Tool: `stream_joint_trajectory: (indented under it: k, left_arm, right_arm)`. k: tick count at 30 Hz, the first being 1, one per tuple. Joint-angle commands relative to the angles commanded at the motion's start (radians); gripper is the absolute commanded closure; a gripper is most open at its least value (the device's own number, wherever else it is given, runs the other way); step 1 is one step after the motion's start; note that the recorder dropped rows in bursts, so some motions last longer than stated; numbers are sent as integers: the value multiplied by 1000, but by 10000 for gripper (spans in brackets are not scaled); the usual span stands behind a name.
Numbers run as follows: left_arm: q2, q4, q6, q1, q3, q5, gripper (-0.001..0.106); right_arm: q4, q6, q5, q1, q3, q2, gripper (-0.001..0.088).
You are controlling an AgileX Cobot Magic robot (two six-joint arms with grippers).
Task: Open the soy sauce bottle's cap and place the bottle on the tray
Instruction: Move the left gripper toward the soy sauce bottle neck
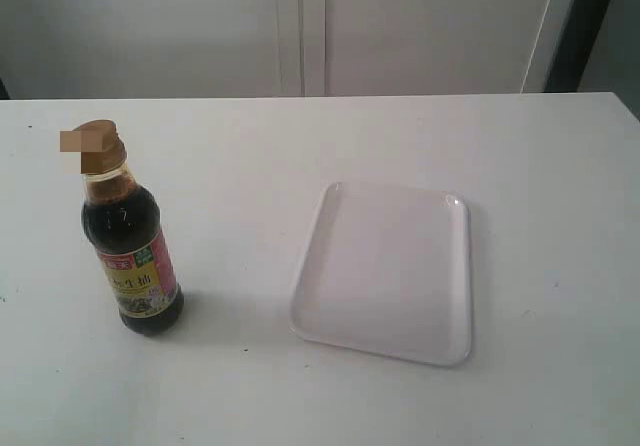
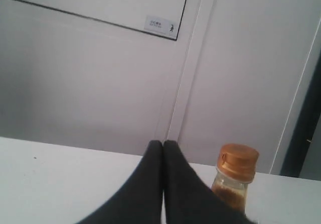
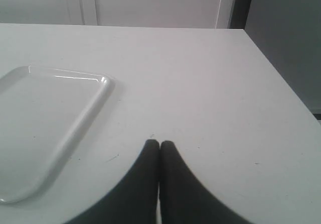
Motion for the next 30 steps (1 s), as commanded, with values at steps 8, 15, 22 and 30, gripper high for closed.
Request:
stream_joint_trajectory:
  k: [8,15,22,30]
  left_arm:
    - [381,89,-10,0,-200,-98,1053]
    - [596,340,-233,0,-274,-241,860]
    - [740,513,-339,0,-298,-510,490]
    - [859,574,-440,0,-298,-556,52]
  right_arm:
    - [0,0,0,0,0,0,868]
    - [0,0,0,0,0,0,868]
    - [0,0,0,0,0,0,868]
    - [0,0,0,0,0,0,868]
